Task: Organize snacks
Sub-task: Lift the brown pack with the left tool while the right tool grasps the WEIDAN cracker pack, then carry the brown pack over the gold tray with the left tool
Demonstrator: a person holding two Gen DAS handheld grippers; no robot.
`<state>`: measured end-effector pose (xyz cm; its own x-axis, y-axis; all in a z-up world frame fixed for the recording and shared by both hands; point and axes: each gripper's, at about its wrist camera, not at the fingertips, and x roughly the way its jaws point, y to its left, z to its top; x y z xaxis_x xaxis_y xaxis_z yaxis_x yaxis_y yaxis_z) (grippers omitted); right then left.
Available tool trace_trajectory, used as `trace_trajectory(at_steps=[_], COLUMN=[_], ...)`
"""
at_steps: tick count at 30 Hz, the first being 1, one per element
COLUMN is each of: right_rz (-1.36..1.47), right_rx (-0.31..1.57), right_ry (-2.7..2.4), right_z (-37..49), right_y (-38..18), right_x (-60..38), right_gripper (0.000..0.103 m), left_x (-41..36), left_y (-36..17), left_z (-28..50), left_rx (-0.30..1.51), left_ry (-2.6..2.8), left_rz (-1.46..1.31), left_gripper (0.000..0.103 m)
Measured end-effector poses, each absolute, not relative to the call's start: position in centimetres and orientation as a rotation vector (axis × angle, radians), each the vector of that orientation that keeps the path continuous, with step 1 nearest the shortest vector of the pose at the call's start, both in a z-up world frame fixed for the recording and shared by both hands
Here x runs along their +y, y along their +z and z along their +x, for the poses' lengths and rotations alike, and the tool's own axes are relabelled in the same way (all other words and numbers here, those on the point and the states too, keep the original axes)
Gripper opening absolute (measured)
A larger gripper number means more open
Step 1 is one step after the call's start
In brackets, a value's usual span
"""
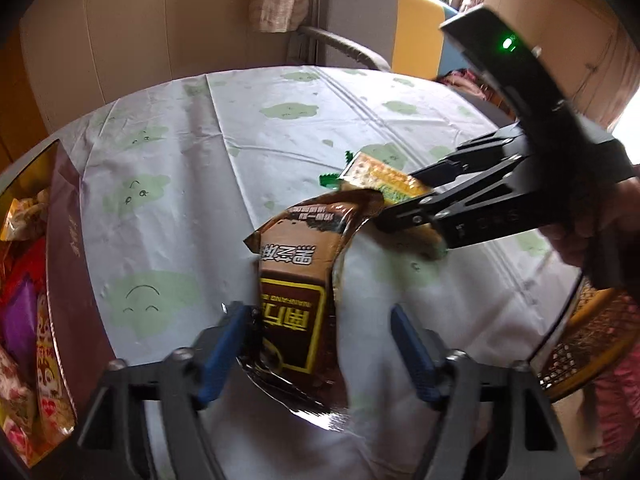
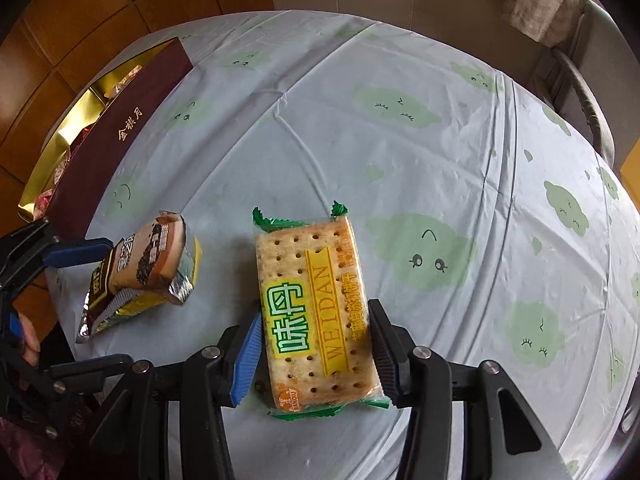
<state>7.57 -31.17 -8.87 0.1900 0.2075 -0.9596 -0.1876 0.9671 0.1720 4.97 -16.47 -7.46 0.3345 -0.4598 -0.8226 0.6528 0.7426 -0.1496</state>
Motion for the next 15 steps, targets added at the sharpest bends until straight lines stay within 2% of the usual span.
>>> trace_trajectory(at_steps=[6,10,15], right_rz=[0.016,0.009,-0.013], right_rx=[1.354,1.350,1.347], right_ry=[0.274,0.274,0.268], right_z=[7.1,7.2,7.5], right_y=[-8.1,-7.9,-8.3], right_x=[-30.6,-30.5,-29.9], right_gripper=[0.051,0.051,0.051], left_x=[-15.9,-15.9,-17.1], left_y=[-5.7,-5.8,-6.3], left_z=[5.1,5.9,6.4], left_rx=[0.944,0.964,0.975], left_ry=[-0.705,-0.686,-0.707], left_rz=[0.251,0.264,0.296], left_gripper=[0.076,0.071,0.071])
